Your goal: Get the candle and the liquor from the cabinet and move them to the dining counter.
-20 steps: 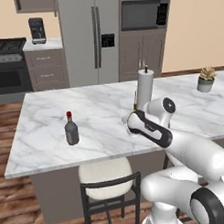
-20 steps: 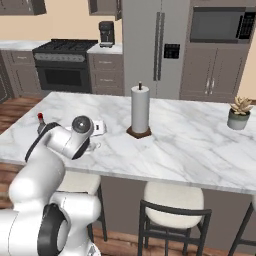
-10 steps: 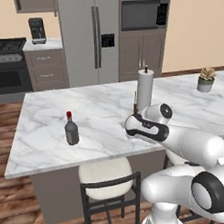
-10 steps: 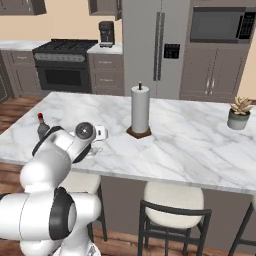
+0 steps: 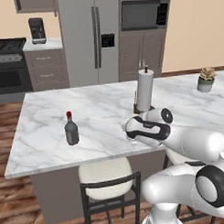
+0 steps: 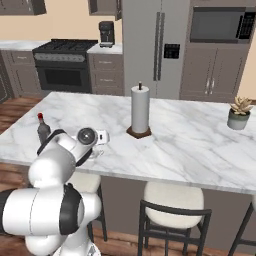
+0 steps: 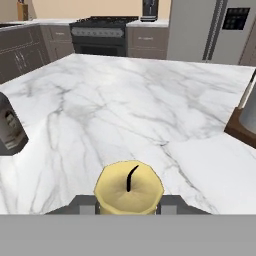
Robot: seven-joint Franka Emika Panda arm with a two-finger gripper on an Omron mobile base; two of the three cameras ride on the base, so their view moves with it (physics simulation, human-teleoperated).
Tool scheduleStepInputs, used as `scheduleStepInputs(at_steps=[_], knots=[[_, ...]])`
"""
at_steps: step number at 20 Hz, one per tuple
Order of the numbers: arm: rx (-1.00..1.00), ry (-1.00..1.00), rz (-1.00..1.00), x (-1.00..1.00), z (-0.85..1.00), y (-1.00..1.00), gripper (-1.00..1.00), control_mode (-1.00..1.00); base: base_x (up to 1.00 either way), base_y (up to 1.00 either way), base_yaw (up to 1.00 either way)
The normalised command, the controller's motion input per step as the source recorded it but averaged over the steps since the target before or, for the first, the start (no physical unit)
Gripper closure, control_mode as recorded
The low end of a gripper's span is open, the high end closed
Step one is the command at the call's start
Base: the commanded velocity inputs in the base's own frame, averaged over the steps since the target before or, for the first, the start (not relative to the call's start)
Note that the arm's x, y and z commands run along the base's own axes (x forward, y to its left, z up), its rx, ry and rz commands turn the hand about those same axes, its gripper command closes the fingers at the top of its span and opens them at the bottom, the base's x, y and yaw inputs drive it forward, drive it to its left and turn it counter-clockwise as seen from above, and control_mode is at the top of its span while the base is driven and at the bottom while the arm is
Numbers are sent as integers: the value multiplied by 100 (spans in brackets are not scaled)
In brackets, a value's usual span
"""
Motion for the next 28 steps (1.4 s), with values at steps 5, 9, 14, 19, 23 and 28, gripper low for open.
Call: scheduleStepInputs(at_steps=[5, 9, 14, 19, 23, 28], knots=[[0, 0, 0, 6, 0, -1, 100, -100, 0, 0, 0], [0, 0, 0, 16, 0, -5, 100, -100, 0, 0, 0], [0, 0, 0, 22, 0, -3, 100, -100, 0, 0, 0], [0, 0, 0, 23, 0, 0, 100, -100, 0, 0, 0], [0, 0, 0, 21, 0, 0, 100, -100, 0, 0, 0], [0, 0, 0, 17, 0, 0, 100, -100, 0, 0, 0]])
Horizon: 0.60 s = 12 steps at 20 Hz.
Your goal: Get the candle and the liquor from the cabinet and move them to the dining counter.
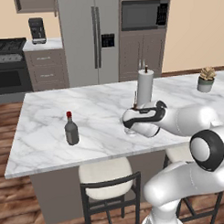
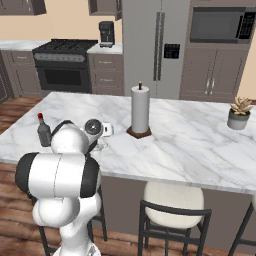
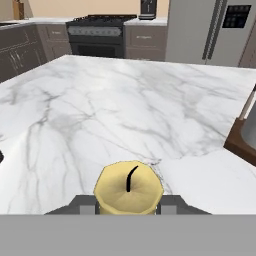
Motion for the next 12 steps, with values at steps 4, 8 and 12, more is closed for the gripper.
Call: scheduleStepInputs(at_steps=[4, 8, 12], knots=[[0, 0, 0, 17, -3, 0, 100, -100, 0, 0, 0], [0, 0, 0, 8, -7, -1, 100, -100, 0, 0, 0], [0, 0, 0, 4, -10, 0, 100, -100, 0, 0, 0]])
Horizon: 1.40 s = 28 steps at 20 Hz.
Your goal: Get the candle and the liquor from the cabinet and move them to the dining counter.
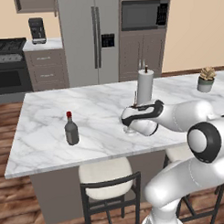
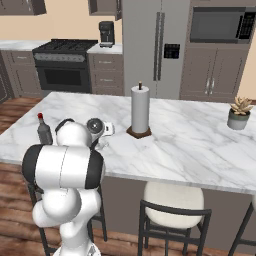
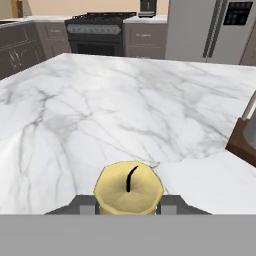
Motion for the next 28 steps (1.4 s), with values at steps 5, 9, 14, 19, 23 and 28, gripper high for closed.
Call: scheduleStepInputs(at_steps=[5, 9, 14, 19, 23, 28], knots=[[0, 0, 1, 2, -16, -1, 100, -100, 0, 0, 0], [0, 0, 0, 5, -17, 0, -100, -100, 0, 0, 0], [0, 0, 0, 3, -12, 0, -100, -100, 0, 0, 0], [0, -3, 1, 0, -5, 0, -100, -100, 0, 0, 0], [1, -6, 0, 0, 0, -2, -100, -100, 0, 0, 0], [1, -6, 0, -14, 25, -4, -100, -100, 0, 0, 0]])
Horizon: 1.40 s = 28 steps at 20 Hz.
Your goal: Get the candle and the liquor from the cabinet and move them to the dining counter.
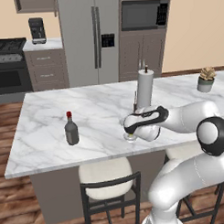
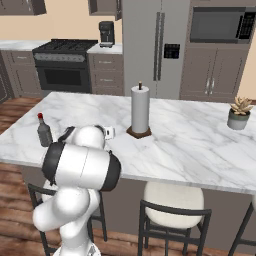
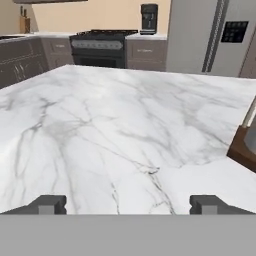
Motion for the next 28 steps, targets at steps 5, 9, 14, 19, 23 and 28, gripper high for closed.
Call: scheduleStepInputs(at_steps=[5, 9, 14, 19, 23, 28], knots=[[1, -2, 0, -22, 44, -10, -100, -100, 0, 0, 0], [0, 0, -1, -17, 70, -2, -100, -100, 0, 0, 0], [0, 0, 0, -7, 96, 0, -100, -100, 0, 0, 0], [0, 0, -1, -2, 93, 0, -100, -100, 0, 0, 0], [0, 1, -1, -4, 83, -1, -100, -100, 0, 0, 0], [1, 6, -4, -22, 58, -3, -100, -100, 0, 0, 0]])
